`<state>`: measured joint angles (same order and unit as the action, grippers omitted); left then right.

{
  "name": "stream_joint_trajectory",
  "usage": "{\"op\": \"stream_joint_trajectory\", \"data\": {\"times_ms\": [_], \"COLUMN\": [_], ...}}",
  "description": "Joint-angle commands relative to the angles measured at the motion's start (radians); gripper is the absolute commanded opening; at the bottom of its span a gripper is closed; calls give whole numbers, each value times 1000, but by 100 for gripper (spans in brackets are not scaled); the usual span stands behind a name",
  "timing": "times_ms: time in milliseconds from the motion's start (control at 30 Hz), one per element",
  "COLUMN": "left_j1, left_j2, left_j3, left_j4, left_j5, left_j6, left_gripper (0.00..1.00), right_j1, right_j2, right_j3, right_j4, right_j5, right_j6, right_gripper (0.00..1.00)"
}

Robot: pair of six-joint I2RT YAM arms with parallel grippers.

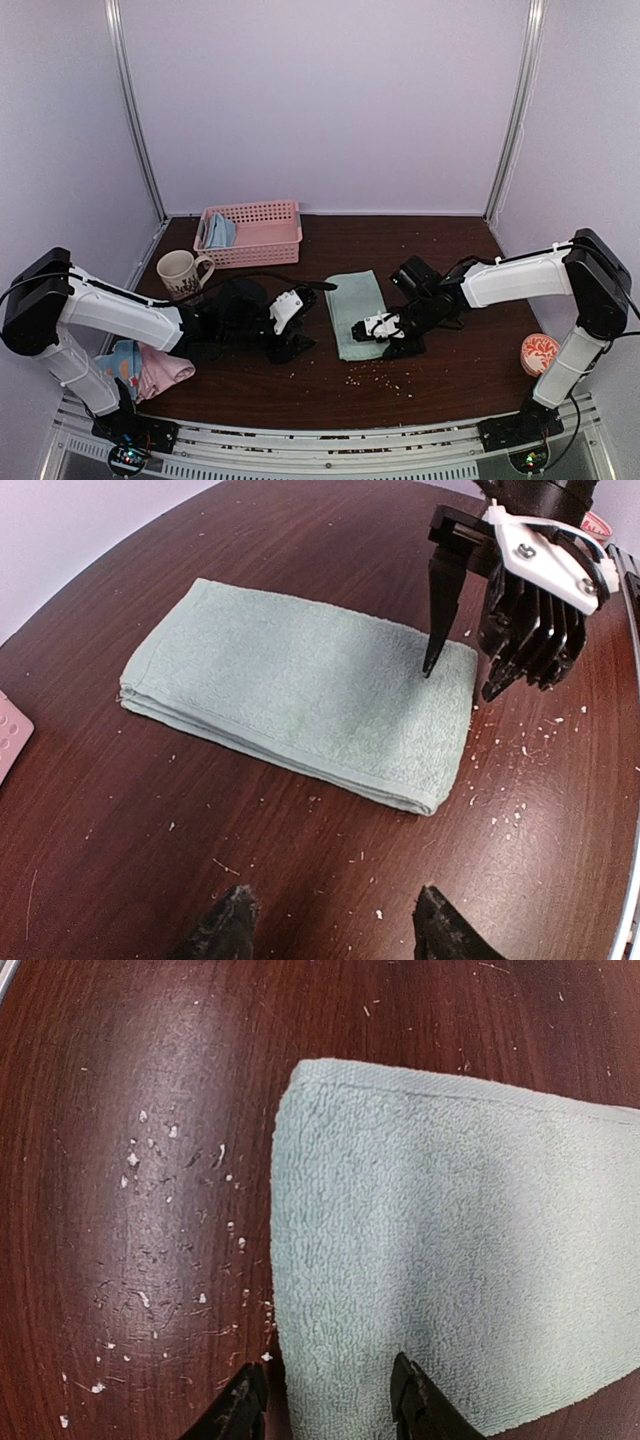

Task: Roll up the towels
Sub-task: Roll the towel at the center of the board.

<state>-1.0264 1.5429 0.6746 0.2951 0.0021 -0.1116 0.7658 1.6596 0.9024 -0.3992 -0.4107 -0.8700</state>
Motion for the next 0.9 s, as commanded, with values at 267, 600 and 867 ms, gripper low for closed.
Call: {"op": "stream_joint_trajectory", "data": {"times_ms": [267,600,867], "left_j1": [5,-133,-192], "left_j2": [-14,-29,147], "left_j3": [-7,-46,108], "left_j4": [47,156,141], "left_j5": [15,31,52], "left_j6": [-7,171,363], "left_gripper": [54,52,52], "right_j1": [4,-1,-26], "right_j2": [134,230,342], "right_j3": [71,225,368], "right_j4": [-99,-376,-598], "right_j5": [19,-131,-328], "right_j6": [-25,-53,-117], "right_gripper": [33,5,4]}}
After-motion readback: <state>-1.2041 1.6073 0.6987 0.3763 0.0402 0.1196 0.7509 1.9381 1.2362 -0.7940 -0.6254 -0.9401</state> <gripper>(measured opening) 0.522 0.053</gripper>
